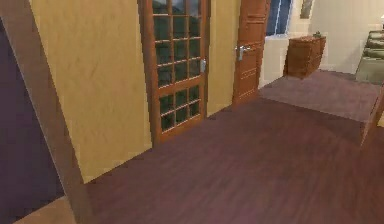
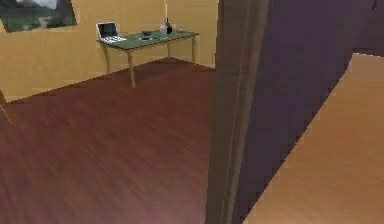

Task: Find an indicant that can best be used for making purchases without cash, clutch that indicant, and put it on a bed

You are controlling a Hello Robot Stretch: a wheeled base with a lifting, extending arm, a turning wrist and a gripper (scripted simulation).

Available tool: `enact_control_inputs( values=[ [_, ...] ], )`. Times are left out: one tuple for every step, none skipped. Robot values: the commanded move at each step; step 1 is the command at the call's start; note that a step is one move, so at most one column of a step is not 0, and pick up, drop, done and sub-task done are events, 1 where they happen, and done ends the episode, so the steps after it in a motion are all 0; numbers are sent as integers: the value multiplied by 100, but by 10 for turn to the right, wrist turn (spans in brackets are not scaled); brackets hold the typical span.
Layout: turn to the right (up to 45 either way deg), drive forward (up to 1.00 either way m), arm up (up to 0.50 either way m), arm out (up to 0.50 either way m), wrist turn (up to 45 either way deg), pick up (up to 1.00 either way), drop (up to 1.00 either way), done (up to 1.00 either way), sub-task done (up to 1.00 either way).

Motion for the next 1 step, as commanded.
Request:
enact_control_inputs(
  values=[
    [300,0,0,0,0,0,0,0,0]
  ],
)
